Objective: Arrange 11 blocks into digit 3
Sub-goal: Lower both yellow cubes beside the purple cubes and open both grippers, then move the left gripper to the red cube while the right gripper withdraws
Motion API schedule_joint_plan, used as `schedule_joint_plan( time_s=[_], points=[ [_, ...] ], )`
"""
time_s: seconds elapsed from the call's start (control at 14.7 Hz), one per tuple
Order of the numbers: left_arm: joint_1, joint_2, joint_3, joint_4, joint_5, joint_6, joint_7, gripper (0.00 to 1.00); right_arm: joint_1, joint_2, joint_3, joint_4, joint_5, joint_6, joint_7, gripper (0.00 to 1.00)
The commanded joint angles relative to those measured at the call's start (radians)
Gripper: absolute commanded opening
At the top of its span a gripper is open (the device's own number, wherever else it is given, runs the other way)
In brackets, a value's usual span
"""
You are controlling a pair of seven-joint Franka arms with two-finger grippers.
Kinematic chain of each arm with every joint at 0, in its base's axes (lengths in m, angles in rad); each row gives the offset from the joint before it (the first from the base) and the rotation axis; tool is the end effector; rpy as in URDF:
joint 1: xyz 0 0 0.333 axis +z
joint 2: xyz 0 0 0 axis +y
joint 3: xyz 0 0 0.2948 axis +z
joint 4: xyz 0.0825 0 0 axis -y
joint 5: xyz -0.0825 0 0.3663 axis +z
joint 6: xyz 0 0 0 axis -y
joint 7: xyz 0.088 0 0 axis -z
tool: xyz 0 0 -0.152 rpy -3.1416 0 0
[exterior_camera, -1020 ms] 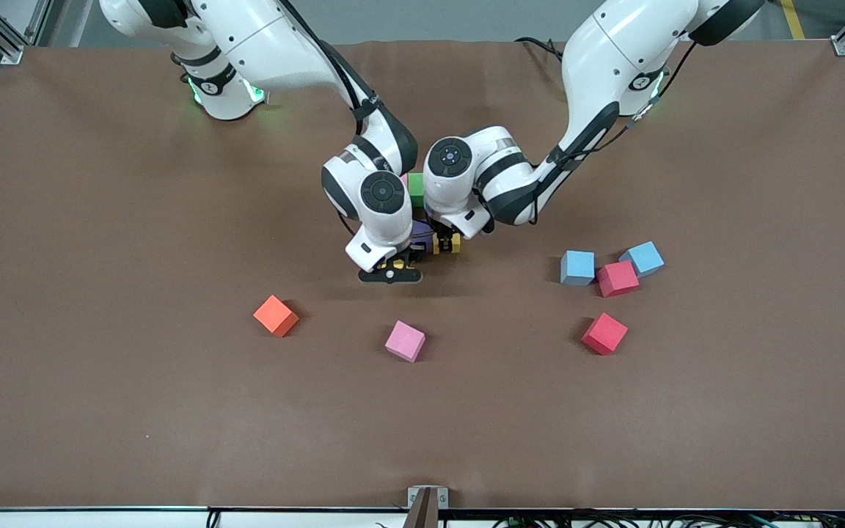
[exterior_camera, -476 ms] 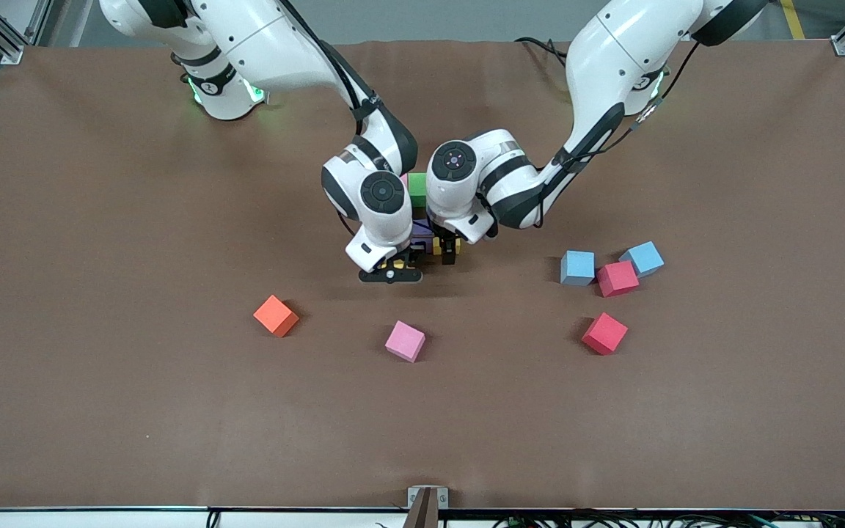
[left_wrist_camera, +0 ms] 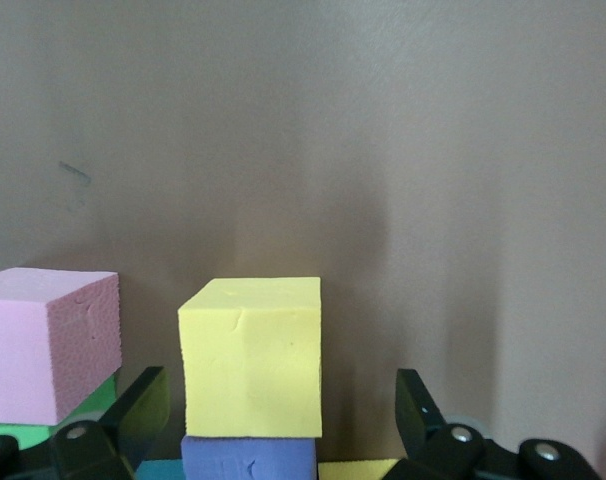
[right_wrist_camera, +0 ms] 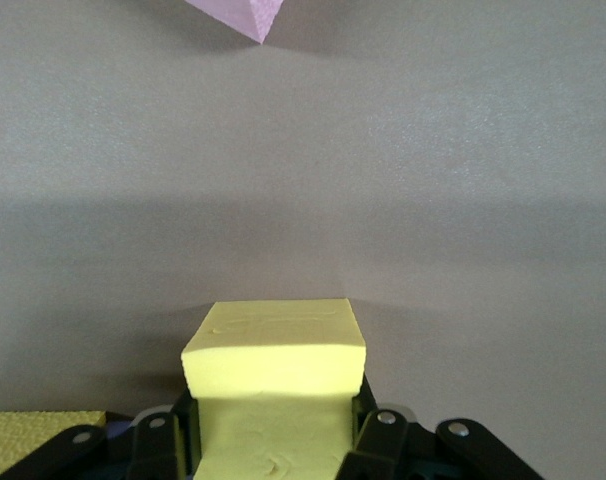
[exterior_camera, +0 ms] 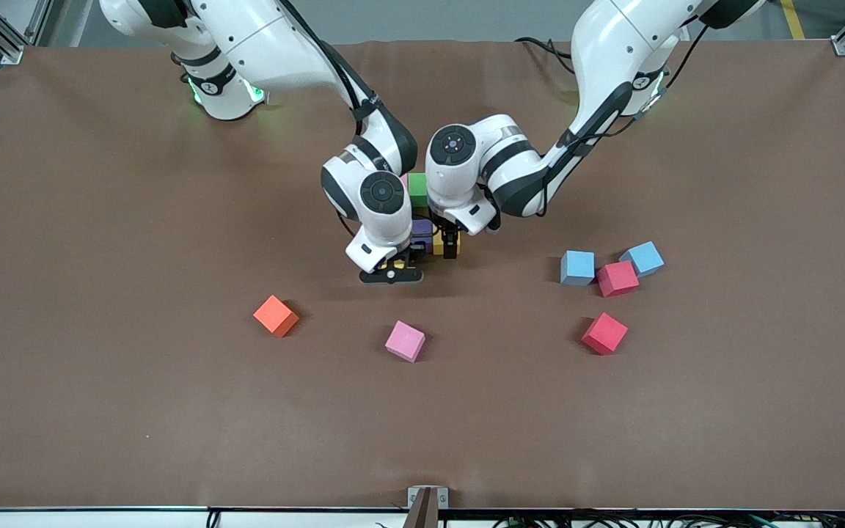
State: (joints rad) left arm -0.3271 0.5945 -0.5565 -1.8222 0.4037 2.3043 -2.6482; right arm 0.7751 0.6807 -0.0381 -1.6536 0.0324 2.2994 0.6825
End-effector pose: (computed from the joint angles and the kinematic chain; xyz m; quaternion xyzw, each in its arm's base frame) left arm 0.4189 -0.4619 0.1985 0.7083 0.7059 -0.0021 0.0013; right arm 0.4821 0.4419 0.1618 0.9996 0.0203 -0.0129 0.0113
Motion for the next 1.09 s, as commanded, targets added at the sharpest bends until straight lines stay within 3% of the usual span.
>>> schedule_joint_plan(
  time_s=[0.0,0.34,0.41,0.48,0.54,1.02],
  points=[
    [0.032,-0.088,-0.003,-0.045,-0.037,-0.014,0.065,1.00,0.006,-0.029,-0.002,-0.040,-0.011,-0.005,-0.009,0.03],
    [0.140,-0.154,-0.002,-0.051,-0.117,-0.088,0.371,1.00,0.006,-0.029,-0.002,-0.040,-0.008,-0.005,0.002,0.08],
    [0.170,-0.166,-0.002,-0.049,-0.117,-0.088,0.408,1.00,0.006,-0.029,-0.002,-0.040,-0.005,-0.006,0.002,0.16],
    [0.203,-0.168,-0.002,-0.045,-0.115,-0.091,0.456,1.00,0.006,-0.029,-0.002,-0.040,-0.005,-0.005,0.002,0.84],
    [0.235,-0.168,-0.002,-0.040,-0.115,-0.091,0.509,1.00,0.006,-0.029,-0.002,-0.040,-0.005,-0.005,0.002,0.97],
    [0.422,-0.081,0.004,0.084,-0.017,-0.092,0.753,1.00,0.007,-0.030,-0.002,-0.038,-0.005,-0.006,-0.001,1.00]
  ],
)
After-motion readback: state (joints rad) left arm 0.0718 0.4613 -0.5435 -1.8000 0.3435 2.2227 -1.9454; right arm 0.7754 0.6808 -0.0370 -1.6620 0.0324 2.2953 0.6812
